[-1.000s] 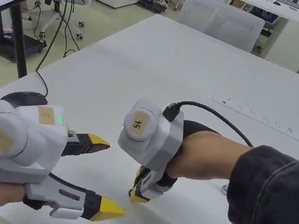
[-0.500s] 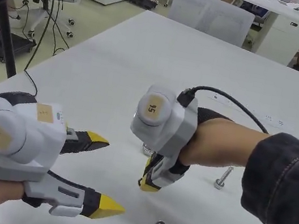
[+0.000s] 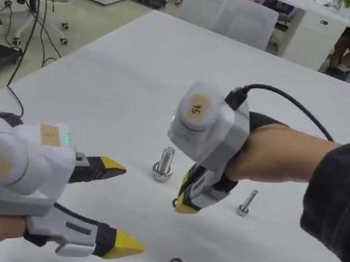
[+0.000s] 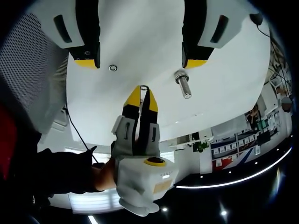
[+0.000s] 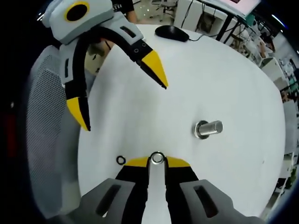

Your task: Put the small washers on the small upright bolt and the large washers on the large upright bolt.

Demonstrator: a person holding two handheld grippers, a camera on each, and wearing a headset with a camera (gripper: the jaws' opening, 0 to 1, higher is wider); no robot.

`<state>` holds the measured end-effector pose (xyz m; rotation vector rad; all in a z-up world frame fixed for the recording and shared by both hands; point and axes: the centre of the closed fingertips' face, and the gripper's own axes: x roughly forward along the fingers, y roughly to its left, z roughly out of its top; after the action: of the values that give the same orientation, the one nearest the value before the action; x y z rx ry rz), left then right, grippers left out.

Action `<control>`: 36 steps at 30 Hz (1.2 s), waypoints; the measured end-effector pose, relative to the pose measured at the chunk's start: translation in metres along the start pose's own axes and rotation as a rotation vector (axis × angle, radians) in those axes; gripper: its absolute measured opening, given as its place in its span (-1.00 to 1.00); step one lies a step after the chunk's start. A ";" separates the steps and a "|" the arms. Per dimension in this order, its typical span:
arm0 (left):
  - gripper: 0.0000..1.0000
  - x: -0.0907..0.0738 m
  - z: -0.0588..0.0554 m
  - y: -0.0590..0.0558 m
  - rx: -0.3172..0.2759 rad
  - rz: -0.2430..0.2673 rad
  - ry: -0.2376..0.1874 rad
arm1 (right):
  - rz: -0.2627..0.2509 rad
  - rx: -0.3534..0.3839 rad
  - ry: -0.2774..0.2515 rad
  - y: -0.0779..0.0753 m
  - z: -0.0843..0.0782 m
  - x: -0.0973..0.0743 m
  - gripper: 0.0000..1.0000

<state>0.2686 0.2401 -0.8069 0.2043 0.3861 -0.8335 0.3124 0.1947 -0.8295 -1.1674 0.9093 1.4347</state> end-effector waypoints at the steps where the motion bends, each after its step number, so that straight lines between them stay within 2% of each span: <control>1: 0.41 0.001 0.000 0.000 0.001 -0.003 0.000 | -0.003 0.005 0.002 -0.001 -0.003 -0.003 -0.74; 14: 0.41 0.016 0.009 -0.004 0.017 -0.044 -0.007 | -0.041 0.081 -0.009 -0.017 -0.027 -0.032 -0.74; 25: 0.42 0.023 0.014 -0.006 0.028 -0.059 -0.013 | -0.101 0.138 -0.005 -0.039 -0.053 -0.063 -0.74; 36: 0.41 0.027 0.013 -0.007 0.027 -0.062 -0.008 | -0.131 0.180 0.028 -0.055 -0.083 -0.074 -0.74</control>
<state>0.2828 0.2131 -0.8065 0.2148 0.3758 -0.9006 0.3817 0.1073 -0.7748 -1.0932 0.9435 1.2084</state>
